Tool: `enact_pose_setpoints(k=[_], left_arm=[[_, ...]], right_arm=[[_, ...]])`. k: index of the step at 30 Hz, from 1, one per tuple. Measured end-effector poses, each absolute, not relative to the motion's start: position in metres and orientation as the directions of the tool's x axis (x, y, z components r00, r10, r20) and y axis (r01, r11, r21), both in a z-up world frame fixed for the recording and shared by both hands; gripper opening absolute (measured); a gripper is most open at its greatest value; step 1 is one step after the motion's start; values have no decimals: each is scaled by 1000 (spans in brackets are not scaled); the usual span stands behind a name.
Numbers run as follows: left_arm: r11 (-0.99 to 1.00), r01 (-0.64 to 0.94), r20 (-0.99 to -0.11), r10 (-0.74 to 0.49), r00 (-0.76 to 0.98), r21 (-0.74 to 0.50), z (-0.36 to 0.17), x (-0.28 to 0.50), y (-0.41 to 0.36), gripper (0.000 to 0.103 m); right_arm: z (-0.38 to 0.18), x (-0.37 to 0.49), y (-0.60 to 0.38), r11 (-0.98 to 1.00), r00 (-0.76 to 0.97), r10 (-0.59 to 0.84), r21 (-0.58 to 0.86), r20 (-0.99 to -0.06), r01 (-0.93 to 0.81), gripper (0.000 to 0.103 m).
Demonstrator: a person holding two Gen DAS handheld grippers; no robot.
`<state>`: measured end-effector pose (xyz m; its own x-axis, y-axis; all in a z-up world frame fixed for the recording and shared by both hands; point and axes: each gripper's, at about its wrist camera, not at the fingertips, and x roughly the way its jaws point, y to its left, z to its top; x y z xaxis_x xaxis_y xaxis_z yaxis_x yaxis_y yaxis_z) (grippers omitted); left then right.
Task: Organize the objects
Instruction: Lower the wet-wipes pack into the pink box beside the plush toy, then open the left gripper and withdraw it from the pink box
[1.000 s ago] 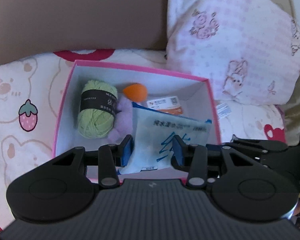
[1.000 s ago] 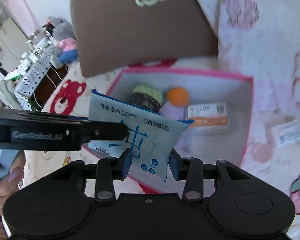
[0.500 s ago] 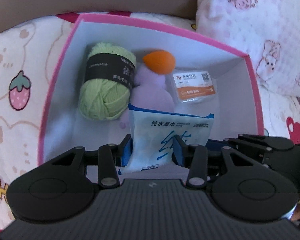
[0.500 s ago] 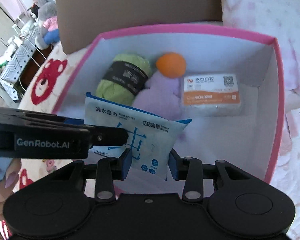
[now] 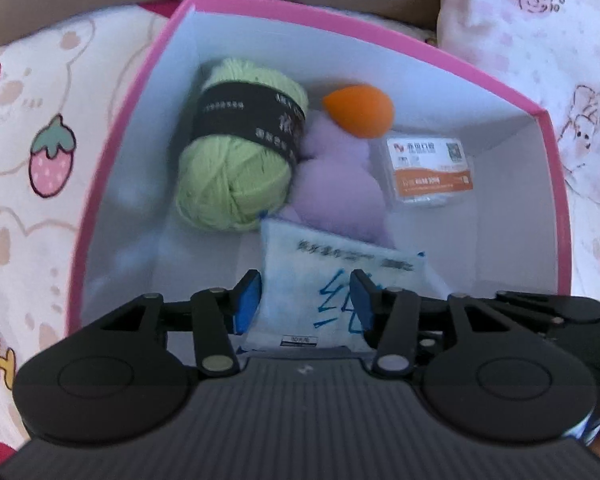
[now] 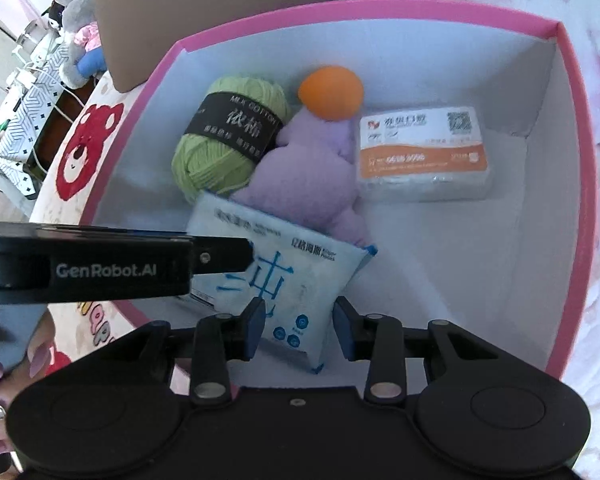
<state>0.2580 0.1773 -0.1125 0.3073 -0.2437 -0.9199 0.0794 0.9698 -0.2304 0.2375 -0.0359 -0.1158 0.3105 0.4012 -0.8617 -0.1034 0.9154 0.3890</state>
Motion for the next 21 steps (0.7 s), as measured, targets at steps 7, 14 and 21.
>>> enact_pose_setpoints(k=[7, 14, 21], left_arm=[[952, 27, -888, -295, 353, -305, -96, 252, 192, 49], [924, 39, -860, -369, 352, -380, -62, 235, 194, 52], [937, 96, -857, -346, 382, -335, -27, 208, 181, 53]], right_arm=[[-90, 218, -36, 931, 389, 363, 309, -846, -195, 54], [-50, 197, -49, 917, 439, 396, 317, -807, -243, 56], [-16, 166, -57, 895, 485, 434, 302, -759, -329, 58]])
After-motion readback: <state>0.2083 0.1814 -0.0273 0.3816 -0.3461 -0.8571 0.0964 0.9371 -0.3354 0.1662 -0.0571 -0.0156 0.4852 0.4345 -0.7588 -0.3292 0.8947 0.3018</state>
